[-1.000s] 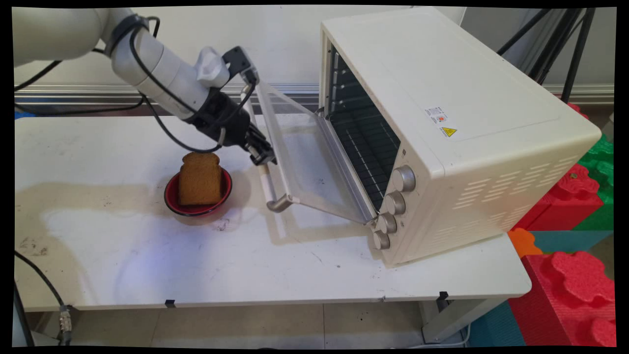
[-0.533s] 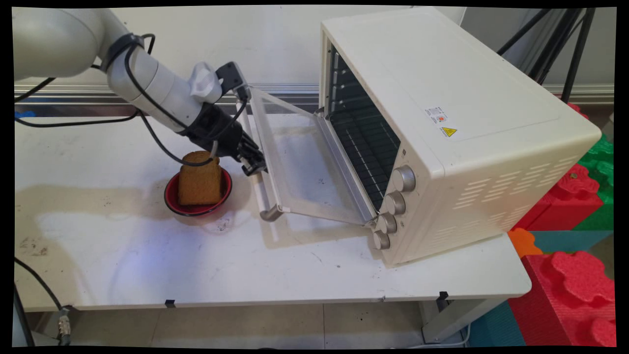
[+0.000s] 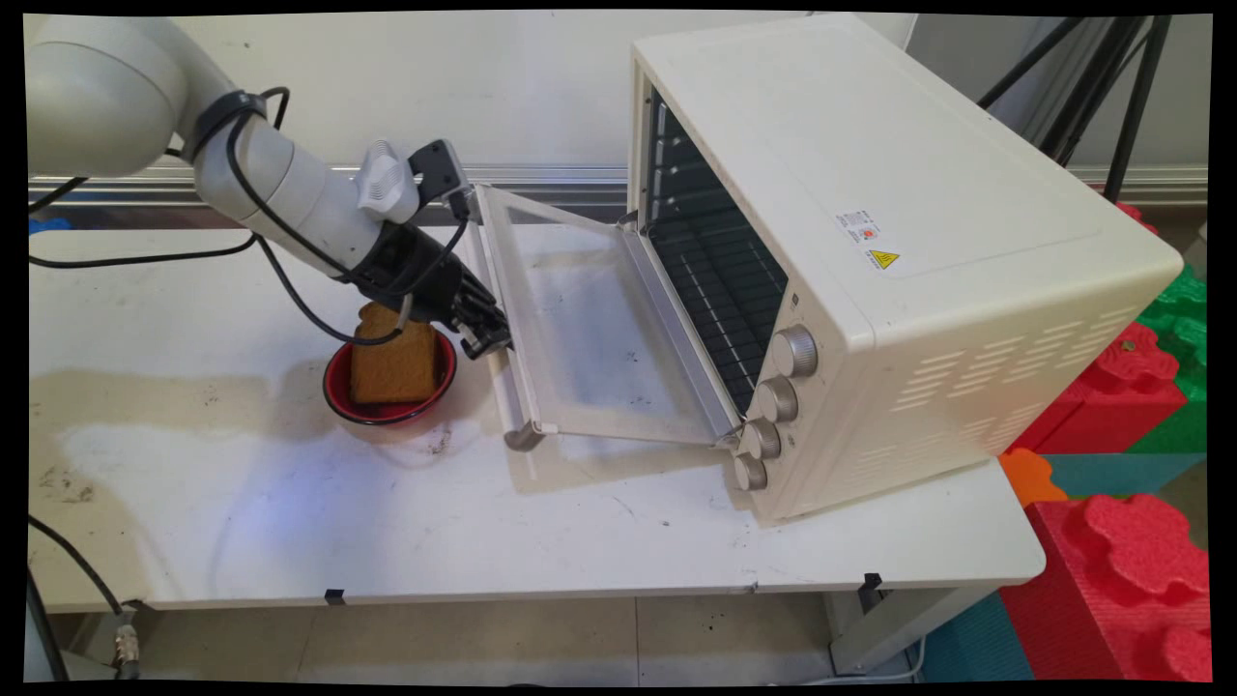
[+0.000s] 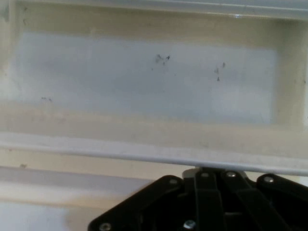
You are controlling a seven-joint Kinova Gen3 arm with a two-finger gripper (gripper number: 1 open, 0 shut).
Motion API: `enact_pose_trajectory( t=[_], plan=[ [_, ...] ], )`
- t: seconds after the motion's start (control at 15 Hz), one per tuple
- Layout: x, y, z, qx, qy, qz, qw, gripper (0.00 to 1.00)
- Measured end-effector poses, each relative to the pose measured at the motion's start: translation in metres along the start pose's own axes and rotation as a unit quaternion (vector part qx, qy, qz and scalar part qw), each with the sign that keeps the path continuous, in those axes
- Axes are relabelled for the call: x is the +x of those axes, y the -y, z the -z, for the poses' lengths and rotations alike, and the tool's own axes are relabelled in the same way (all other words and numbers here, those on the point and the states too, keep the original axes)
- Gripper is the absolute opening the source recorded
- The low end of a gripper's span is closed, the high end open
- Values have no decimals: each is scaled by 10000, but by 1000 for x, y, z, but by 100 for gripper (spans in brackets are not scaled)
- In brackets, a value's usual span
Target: Open the oven
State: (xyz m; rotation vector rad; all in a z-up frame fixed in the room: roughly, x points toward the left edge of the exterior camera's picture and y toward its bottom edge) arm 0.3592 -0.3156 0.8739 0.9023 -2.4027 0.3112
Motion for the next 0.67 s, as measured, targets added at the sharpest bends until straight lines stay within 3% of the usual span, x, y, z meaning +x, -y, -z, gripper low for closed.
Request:
enact_pose_trajectory(
  t=[0.67],
  plan=[
    [-16,-2,16,144,-87,53,9998,0]
  ],
)
